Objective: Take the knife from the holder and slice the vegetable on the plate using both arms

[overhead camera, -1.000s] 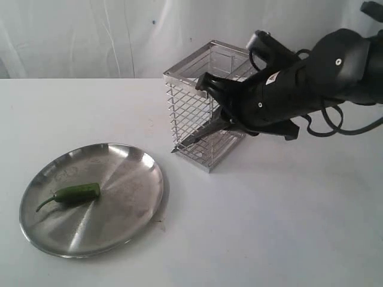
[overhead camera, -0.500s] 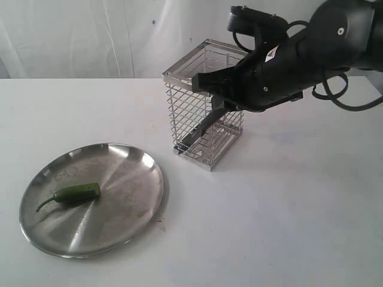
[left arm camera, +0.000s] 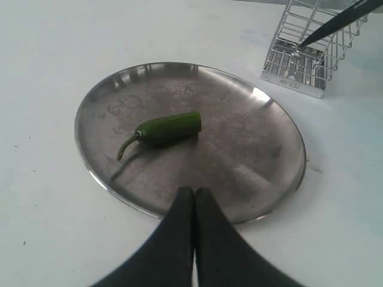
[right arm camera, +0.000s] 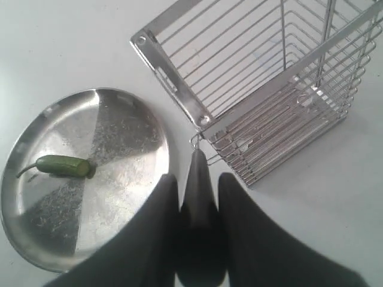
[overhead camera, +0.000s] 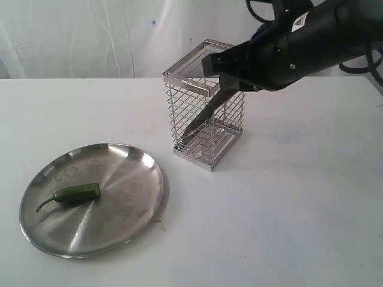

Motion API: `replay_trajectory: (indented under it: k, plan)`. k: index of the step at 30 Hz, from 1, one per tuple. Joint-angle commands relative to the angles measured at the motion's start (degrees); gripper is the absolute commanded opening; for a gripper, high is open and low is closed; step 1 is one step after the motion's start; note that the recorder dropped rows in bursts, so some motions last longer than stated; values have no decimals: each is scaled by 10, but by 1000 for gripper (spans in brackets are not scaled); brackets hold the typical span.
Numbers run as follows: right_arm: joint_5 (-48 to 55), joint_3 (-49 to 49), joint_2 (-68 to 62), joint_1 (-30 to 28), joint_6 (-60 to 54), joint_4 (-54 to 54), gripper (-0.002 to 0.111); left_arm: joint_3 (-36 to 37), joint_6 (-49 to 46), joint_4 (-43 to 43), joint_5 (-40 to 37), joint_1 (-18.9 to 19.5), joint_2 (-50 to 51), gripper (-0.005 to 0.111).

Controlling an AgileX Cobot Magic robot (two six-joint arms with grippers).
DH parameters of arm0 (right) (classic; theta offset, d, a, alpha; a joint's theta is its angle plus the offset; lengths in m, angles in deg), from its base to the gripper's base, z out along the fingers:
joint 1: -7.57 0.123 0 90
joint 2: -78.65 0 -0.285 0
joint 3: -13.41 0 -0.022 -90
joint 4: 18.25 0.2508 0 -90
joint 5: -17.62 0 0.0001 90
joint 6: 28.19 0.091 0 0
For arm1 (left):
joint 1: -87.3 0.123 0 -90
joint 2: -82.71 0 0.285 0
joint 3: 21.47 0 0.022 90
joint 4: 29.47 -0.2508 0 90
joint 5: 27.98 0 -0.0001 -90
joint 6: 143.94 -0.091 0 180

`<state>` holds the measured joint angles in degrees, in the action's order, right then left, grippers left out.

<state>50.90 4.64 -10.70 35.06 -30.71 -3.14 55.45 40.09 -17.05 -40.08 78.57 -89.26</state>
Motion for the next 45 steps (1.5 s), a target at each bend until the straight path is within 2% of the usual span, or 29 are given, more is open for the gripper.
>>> replay_trajectory:
  k: [1,5,7,12,15,33,34,37,38,40,42,45]
  plan:
    - [38,3,55,-2,-8,-6,0,3,0,3,1,1,-2,0]
    - [70,-3,121,3,-8,-6,0,3,0,3,1,1,-2,0]
    - [46,-29,163,26,-19,-6,0,3,0,3,1,1,-2,0]
    - [-154,-166,248,155,-29,-4,0,3,0,3,1,1,-2,0]
    - [-224,-201,248,198,-29,-5,0,3,0,3,1,1,-2,0]
    - [-233,-206,237,199,-31,5,0,3,0,3,12,1,-2,0]
    - [-234,-206,235,201,-31,8,0,3,10,13,25,1,-2,0]
    - [-236,-206,225,211,-34,8,0,3,101,182,80,1,-2,0]
    - [-237,-206,219,216,-39,8,0,3,101,217,101,1,-2,0]
    - [-250,-206,205,230,-53,8,0,3,101,230,121,1,-2,0]
    - [-279,-206,188,246,-53,8,0,3,101,231,91,1,-2,0]
    - [-333,-201,169,256,-53,8,0,-31,75,231,4,1,-2,0]
